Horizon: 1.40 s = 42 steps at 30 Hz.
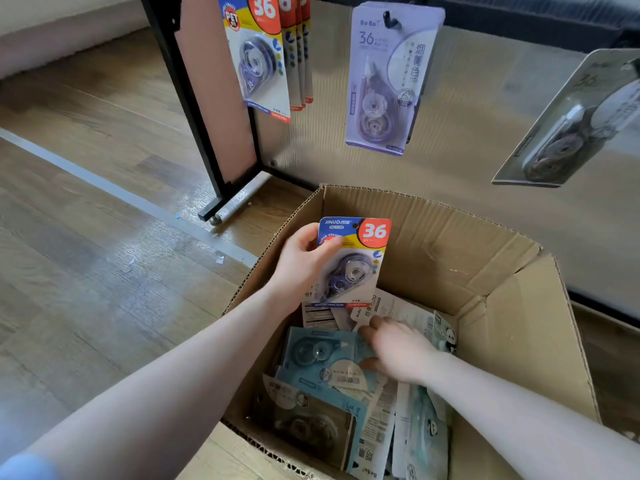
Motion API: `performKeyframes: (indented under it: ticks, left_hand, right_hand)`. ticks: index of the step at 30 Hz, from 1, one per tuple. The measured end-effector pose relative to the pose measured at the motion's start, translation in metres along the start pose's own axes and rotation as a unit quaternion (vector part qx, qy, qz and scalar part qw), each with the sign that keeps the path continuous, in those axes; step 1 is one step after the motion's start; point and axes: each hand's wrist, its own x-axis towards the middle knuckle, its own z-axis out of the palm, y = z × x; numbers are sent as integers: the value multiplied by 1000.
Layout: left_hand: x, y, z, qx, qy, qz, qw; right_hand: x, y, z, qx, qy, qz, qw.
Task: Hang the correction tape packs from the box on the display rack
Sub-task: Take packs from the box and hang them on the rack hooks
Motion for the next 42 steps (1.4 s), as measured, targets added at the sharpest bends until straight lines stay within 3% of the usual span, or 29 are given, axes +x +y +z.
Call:
performKeyframes:
  ticks: [7,15,23,27,32,42]
  left_hand:
    - [3,-1,-1,-2,-12,4,1000]
    - [2,2,-2,7,-17,11,1000]
    - [1,3,-2,30,-6,16,999]
    - [2,5,-3,42,-12,15,999]
    - [2,7,0,16,4,1,1000]
    - [5,34,16,-5,27,-4,1000]
  right_hand:
    - [4,-5,15,24,32,59,997]
    - [1,-3,14,233,19,130,964]
    - [-10,12,4,378,19,103,920]
    - [-16,18,-17,427,59,87,898]
    - [-33,33,-45,522,159,128,828]
    - [-96,58,-92,581,304,138,743]
